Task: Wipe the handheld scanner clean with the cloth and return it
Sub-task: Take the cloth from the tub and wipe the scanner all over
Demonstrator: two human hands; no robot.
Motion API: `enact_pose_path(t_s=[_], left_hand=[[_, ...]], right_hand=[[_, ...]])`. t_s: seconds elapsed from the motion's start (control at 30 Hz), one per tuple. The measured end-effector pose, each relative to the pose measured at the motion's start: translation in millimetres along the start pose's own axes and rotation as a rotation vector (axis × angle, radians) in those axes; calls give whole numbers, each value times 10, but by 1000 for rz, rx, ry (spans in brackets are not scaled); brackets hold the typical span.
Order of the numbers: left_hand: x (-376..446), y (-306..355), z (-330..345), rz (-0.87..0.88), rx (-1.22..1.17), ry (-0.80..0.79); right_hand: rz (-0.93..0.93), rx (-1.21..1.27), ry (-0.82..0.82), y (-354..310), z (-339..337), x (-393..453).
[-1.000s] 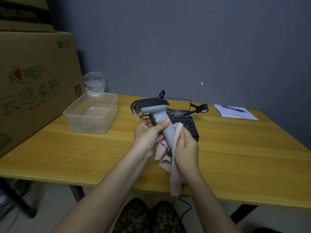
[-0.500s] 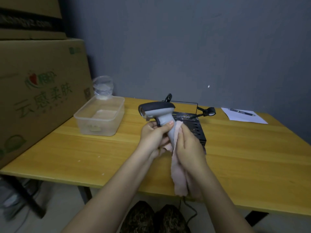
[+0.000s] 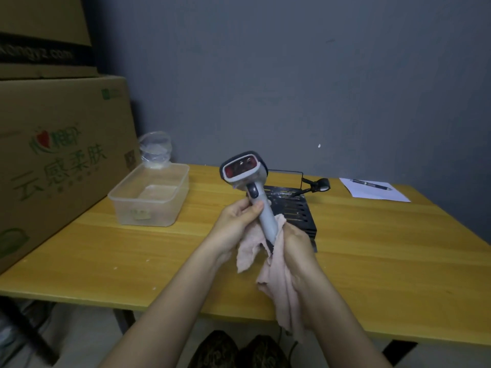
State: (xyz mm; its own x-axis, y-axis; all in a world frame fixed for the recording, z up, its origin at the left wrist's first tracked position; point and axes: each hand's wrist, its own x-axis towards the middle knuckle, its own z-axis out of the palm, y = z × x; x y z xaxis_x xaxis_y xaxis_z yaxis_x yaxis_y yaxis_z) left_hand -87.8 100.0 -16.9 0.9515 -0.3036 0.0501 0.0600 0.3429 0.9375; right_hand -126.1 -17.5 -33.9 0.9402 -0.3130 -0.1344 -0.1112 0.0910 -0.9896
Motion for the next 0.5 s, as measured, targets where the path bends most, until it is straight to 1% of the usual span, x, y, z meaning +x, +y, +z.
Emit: enact_pose_path(t_s=[0.03, 0.07, 0.17, 0.23, 0.3, 0.37, 0.5], left_hand=[[-1, 2, -1, -4, -23, -13], [6, 5, 8, 0, -24, -2], [10, 14, 62, 59, 52, 80], [0, -9, 104, 86, 90, 101], [-13, -27, 125, 99, 84, 120], [-18, -16, 119, 107, 75, 146], [21, 17, 35, 100, 75, 192]], right_hand=[[-7, -12, 5, -15, -8, -1], [-77, -64, 20, -20, -18, -10], [-446, -283, 47, -32, 27, -106], [-602, -462, 38, 15, 84, -109], [-694, -602, 45, 56, 113, -69], [-757, -674, 37, 60, 83, -75], [-926, -898, -66, 175, -121, -113]])
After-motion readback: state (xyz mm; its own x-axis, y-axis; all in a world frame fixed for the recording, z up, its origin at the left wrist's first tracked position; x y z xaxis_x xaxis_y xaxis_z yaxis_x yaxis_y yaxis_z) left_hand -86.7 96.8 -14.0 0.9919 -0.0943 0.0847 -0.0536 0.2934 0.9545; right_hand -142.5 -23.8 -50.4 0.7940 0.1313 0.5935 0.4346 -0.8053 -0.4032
